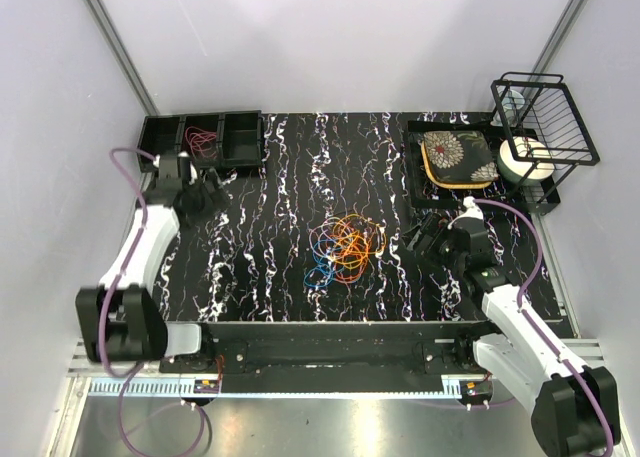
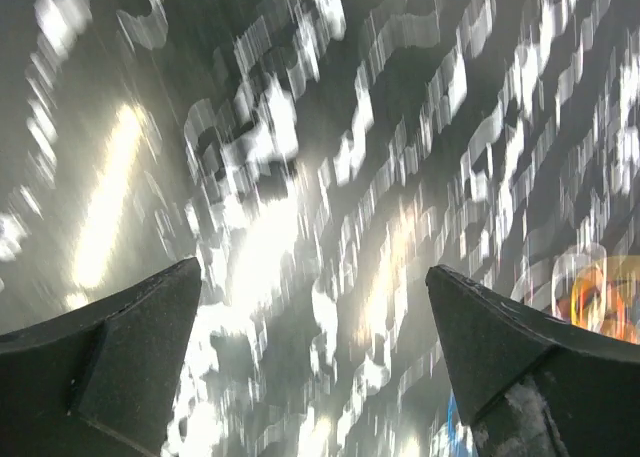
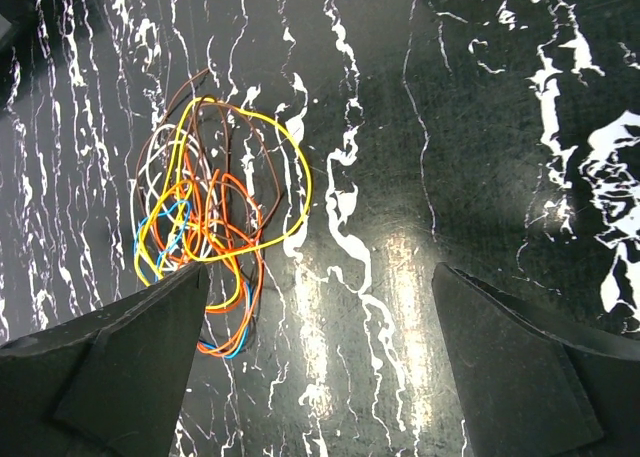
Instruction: Untangle the cables
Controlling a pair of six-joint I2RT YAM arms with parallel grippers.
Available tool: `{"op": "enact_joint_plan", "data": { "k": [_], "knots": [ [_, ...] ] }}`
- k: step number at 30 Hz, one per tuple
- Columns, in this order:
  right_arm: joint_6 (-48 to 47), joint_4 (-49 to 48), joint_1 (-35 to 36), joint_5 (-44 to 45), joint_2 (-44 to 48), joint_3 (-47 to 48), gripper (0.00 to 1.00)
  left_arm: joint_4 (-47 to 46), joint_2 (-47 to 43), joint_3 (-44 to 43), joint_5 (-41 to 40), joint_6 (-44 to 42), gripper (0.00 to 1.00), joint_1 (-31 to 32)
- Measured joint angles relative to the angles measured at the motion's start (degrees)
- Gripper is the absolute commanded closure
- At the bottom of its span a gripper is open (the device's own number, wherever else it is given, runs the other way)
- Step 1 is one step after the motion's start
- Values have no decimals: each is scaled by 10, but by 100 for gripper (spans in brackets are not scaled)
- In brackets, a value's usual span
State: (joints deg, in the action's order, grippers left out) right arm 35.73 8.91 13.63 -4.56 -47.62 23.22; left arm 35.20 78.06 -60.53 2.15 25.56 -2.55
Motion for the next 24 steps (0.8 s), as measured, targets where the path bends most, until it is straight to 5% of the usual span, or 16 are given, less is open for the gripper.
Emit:
{"op": "enact_joint_plan", "data": {
  "k": [5,12,24],
  "knots": [
    [1,5,4,12,6,0,0,32,-128,56,24,-2,1,39],
    [8,37,9,72,30,0,0,61,-244,87,-3,2,6,171],
    [78,43,54,29,46,4,10,-5,-197,174,-22,65,22,328]
  ]
}}
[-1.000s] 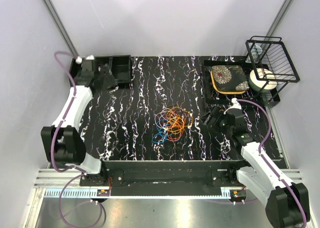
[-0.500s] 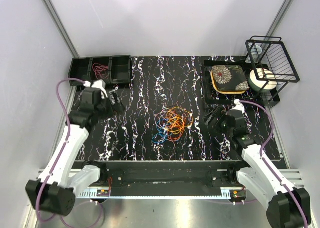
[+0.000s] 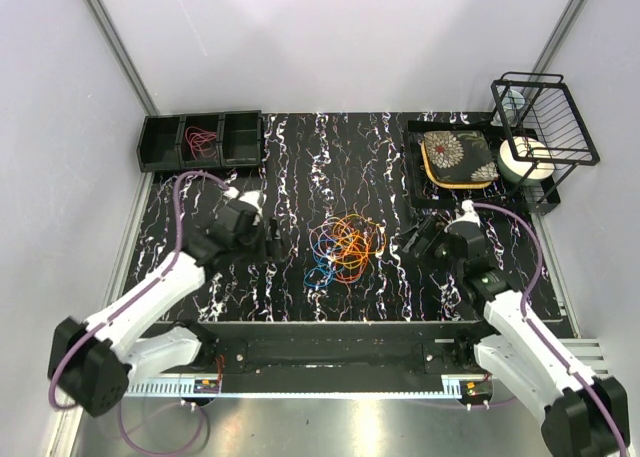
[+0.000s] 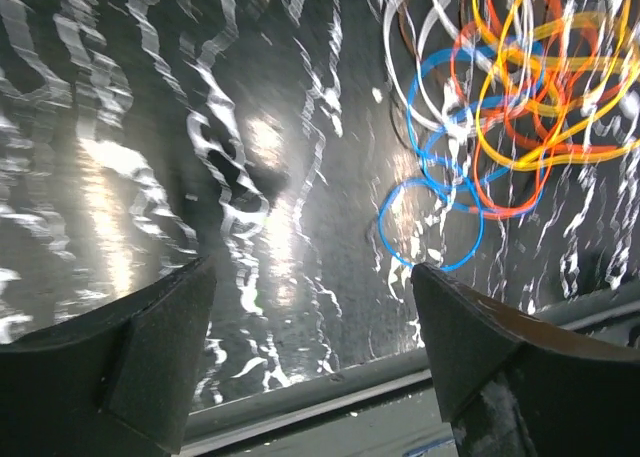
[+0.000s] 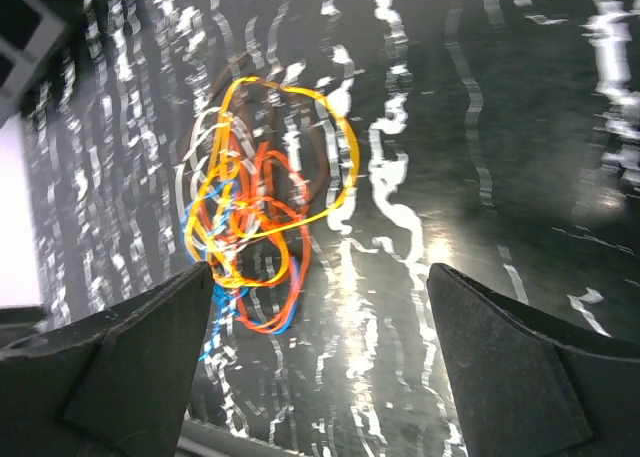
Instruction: Untangle the cables
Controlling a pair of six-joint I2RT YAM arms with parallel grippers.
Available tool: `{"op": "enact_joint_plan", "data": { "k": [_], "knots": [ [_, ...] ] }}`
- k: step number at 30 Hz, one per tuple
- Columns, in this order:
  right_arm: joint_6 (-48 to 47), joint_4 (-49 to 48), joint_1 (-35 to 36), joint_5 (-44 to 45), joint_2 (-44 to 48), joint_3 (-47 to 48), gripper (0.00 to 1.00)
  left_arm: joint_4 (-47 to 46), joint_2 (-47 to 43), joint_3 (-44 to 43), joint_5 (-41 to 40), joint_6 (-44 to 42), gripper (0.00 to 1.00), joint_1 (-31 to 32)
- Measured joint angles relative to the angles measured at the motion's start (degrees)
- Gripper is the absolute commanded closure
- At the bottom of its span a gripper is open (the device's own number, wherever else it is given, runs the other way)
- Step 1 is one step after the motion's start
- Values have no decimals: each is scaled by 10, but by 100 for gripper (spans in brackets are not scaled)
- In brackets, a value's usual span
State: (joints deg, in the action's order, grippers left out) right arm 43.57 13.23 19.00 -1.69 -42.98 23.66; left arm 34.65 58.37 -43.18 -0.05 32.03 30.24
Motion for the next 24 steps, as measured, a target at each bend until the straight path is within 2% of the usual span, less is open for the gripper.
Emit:
{"op": "enact_joint_plan", "data": {
  "k": [5,6,13,18,24],
  "knots": [
    [-7,-73,5,-44,-85,0,20,-70,66,17,-19,20,26,60],
    [-9,-92,6,-56,-111,0,25,-87,75,21,-22,21,27,67],
    [-34,-202,40,-115,-235,5,35,-202,130,63,-43,18,28,115],
    [-48,-253,43,-150,-271,16,36,-242,141,61,-47,3,32,131],
    [-54,-280,43,-165,-282,20,36,-233,236,6,-64,-8,37,144]
  ]
}}
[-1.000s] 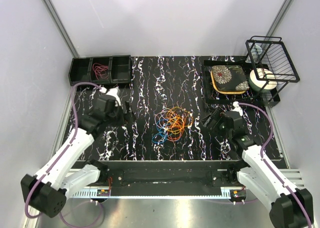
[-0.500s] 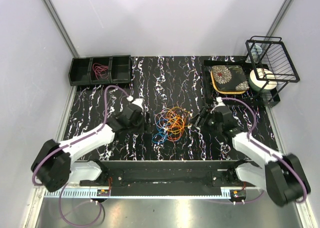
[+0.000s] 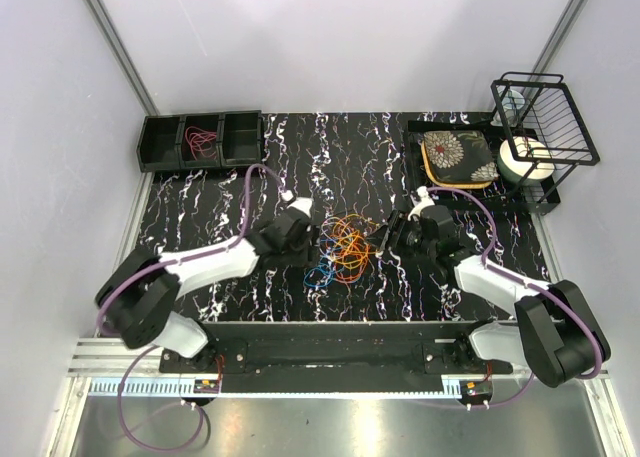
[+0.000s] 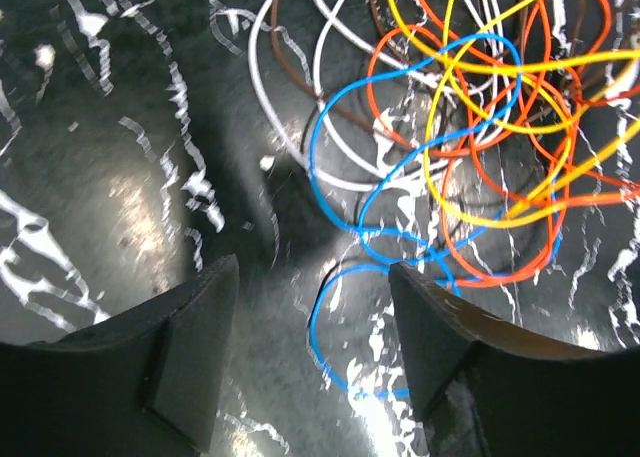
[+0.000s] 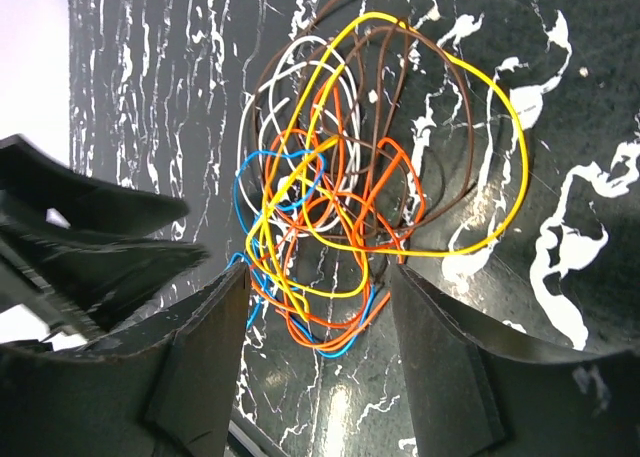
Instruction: Untangle the cables
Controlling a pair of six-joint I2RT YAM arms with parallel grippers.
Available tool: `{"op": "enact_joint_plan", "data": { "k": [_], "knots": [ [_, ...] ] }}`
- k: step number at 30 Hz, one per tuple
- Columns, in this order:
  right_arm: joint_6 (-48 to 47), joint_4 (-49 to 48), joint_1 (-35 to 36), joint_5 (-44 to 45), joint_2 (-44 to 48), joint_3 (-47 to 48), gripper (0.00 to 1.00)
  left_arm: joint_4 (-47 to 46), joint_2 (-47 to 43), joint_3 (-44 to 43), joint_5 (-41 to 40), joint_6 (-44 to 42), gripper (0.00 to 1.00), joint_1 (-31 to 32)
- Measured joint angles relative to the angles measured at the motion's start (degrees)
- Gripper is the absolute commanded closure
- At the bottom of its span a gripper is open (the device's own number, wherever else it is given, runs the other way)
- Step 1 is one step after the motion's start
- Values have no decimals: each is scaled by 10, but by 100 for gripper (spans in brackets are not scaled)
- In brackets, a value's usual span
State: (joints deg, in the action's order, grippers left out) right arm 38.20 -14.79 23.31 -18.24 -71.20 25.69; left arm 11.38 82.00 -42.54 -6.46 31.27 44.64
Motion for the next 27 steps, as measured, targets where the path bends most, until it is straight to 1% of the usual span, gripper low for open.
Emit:
{"op": "enact_joint_plan", "data": {
  "k": [4,6,9,12,15,16,20,22,25,26,27],
  "knots": [
    [0,-7,0,0,0,0,36,18,53,-51,-10,-2,41,8],
    [0,-9,0,0,0,0,36,28,69,-70,-15,-3,44,9],
    [0,-13,0,0,0,0,36,40,93,-93,-19,-2,45,9],
    [0,-17,0,0,3,-1,36,56,110,-107,-26,-2,51,9],
    [0,-19,0,0,5,-2,36,72,128,-121,-33,1,59,9],
    [0,-19,0,0,6,-3,36,76,135,-126,-35,2,67,9],
    [0,-21,0,1,9,-3,36,100,163,-149,-39,3,76,9],
    [0,-21,0,1,10,-4,36,105,176,-160,-40,4,79,9],
    [0,-21,0,1,11,-6,36,116,184,-171,-44,4,92,9],
    [0,-21,0,1,11,-6,36,119,186,-173,-45,5,100,9],
    [0,-21,0,1,11,-6,36,122,188,-175,-46,6,100,9]
  ]
}}
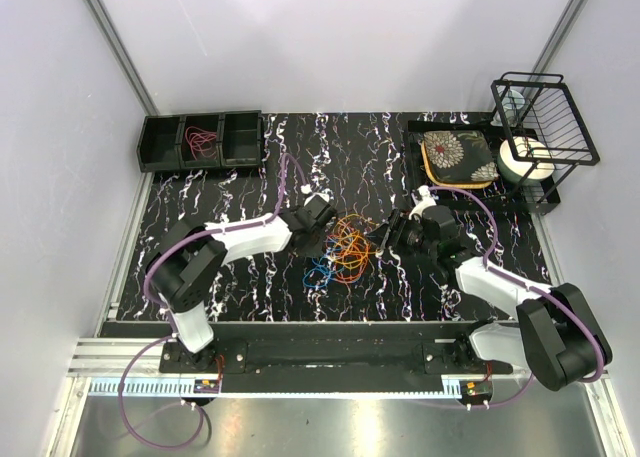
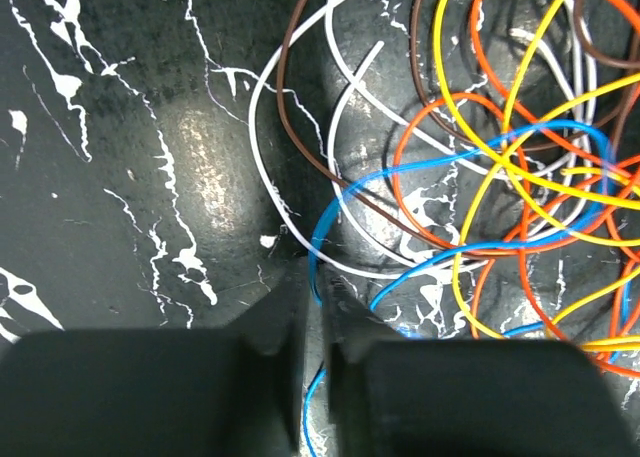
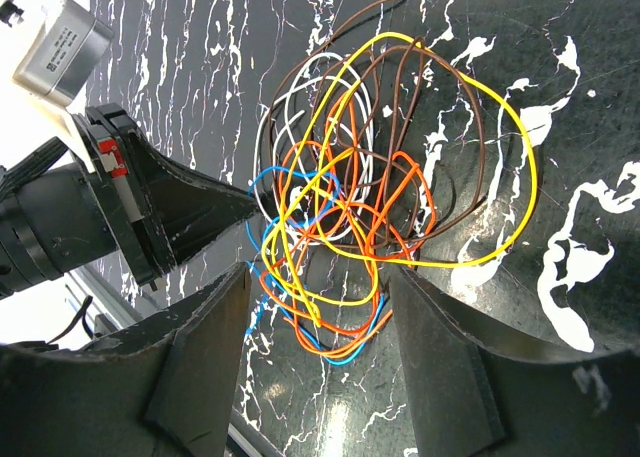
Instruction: Untangle the cables
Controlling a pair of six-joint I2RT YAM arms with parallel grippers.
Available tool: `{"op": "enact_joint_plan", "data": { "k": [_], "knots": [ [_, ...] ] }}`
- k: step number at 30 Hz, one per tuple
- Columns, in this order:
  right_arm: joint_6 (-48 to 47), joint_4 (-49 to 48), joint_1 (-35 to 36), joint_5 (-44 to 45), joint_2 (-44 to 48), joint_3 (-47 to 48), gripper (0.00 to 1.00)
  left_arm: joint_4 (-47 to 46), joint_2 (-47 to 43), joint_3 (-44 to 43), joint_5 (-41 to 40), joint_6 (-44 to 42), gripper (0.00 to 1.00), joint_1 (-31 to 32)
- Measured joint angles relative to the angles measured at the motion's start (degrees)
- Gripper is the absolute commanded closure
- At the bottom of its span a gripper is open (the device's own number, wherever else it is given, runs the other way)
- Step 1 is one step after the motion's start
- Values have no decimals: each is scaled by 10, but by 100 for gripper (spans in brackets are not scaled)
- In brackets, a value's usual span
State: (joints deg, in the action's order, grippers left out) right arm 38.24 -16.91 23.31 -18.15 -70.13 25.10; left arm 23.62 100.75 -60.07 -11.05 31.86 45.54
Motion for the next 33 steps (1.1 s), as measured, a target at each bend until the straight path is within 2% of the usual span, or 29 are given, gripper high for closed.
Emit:
{"op": "enact_joint_plan", "data": {
  "k": [7,11,15,21,24,28,32,33],
  "knots": [
    [0,0,0,0,0,0,36,17,5,-10,-4,1,100,0],
    [0,0,0,0,0,0,36,77,-7,-46,-10,-1,100,0],
    [0,0,0,0,0,0,36,164,-45,-160,-35,-21,100,0],
    [1,0,0,1,0,0,36,249,-115,-438,-91,-66,100,-1],
    [2,0,0,5,0,0,36,266,-158,-509,-108,-77,100,-1],
    [2,0,0,7,3,-1,36,286,-224,-481,-125,-76,100,-2],
    [2,0,0,7,5,-1,35,297,-269,-353,-137,-62,98,-2],
    [3,0,0,7,5,-1,34,297,-272,-322,-138,-57,88,-2]
  ]
}}
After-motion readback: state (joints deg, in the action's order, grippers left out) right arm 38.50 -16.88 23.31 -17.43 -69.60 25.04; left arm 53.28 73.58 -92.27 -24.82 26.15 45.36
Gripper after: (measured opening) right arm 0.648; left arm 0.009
